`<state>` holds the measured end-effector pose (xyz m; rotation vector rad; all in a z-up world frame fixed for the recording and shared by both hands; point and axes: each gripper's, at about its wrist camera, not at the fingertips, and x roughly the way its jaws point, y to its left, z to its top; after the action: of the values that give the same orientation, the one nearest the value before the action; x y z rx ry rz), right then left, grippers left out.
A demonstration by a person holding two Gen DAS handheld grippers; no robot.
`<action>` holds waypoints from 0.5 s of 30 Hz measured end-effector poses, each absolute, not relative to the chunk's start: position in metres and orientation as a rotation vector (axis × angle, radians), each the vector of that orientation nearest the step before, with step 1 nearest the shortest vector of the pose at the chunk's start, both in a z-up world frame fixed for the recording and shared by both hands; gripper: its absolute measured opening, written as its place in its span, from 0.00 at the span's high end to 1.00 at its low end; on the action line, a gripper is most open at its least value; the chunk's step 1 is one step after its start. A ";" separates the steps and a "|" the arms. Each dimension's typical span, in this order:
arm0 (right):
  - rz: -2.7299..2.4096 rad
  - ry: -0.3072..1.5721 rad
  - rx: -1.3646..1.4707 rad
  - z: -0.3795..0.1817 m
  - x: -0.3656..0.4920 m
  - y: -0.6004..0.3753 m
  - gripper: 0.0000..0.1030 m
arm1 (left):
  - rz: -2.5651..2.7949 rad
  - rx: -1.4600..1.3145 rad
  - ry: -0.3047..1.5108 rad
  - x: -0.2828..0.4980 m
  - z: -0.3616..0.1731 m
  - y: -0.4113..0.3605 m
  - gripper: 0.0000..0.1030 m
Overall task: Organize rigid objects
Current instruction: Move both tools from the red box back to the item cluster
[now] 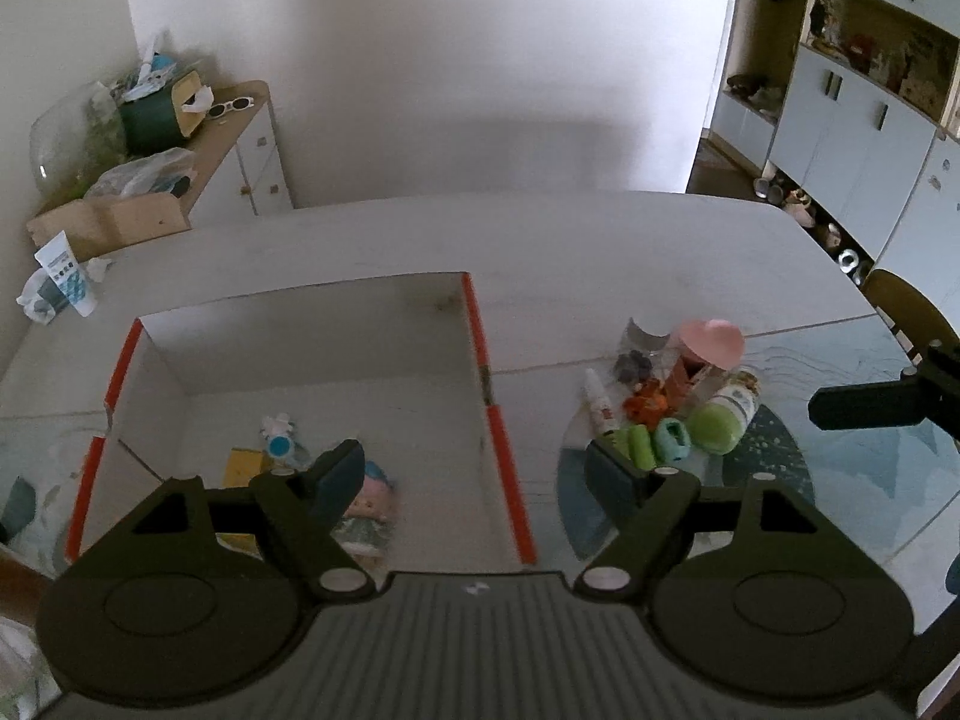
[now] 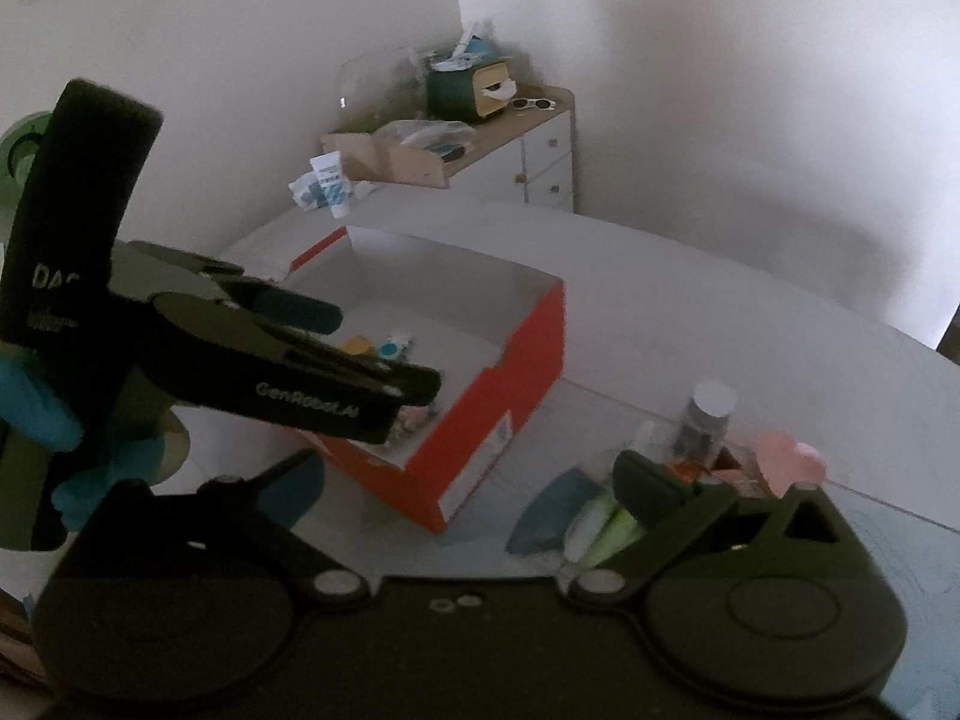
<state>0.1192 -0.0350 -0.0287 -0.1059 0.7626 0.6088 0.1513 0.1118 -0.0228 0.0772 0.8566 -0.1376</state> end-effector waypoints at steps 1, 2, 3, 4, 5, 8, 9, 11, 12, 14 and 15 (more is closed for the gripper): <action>0.607 0.762 -0.101 -0.030 0.119 -0.038 0.01 | -0.136 0.076 0.860 0.151 -0.023 0.109 0.22; 0.605 0.762 -0.097 -0.031 0.119 -0.043 0.01 | -0.142 0.070 0.862 0.150 -0.024 0.104 0.22; 0.604 0.761 -0.094 -0.031 0.119 -0.047 0.01 | -0.145 0.065 0.865 0.150 -0.024 0.101 0.22; 0.604 0.761 -0.090 -0.032 0.119 -0.053 0.01 | -0.147 0.063 0.866 0.149 -0.025 0.097 0.22; 0.601 0.761 -0.087 -0.033 0.118 -0.058 0.01 | -0.150 0.064 0.867 0.148 -0.025 0.093 0.22; 0.595 0.761 -0.079 -0.035 0.118 -0.074 0.01 | -0.168 0.058 0.871 0.148 -0.028 0.080 0.22; 0.595 0.763 -0.073 -0.036 0.118 -0.079 0.01 | -0.176 0.056 0.872 0.147 -0.029 0.076 0.22; 0.590 0.763 -0.068 -0.037 0.119 -0.091 0.01 | -0.185 0.062 0.867 0.146 -0.031 0.064 0.22; 0.589 0.764 -0.068 -0.038 0.119 -0.095 0.01 | -0.191 0.063 0.863 0.146 -0.032 0.060 0.22; 0.580 0.764 -0.071 -0.040 0.119 -0.104 0.01 | -0.203 0.065 0.861 0.147 -0.033 0.050 0.21; 0.579 0.765 -0.071 -0.042 0.119 -0.109 0.01 | -0.207 0.065 0.860 0.147 -0.034 0.045 0.19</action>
<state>0.1192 -0.1086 -0.0416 -0.0714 0.7645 0.5787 0.1471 0.0451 -0.0341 0.0652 0.8597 -0.2073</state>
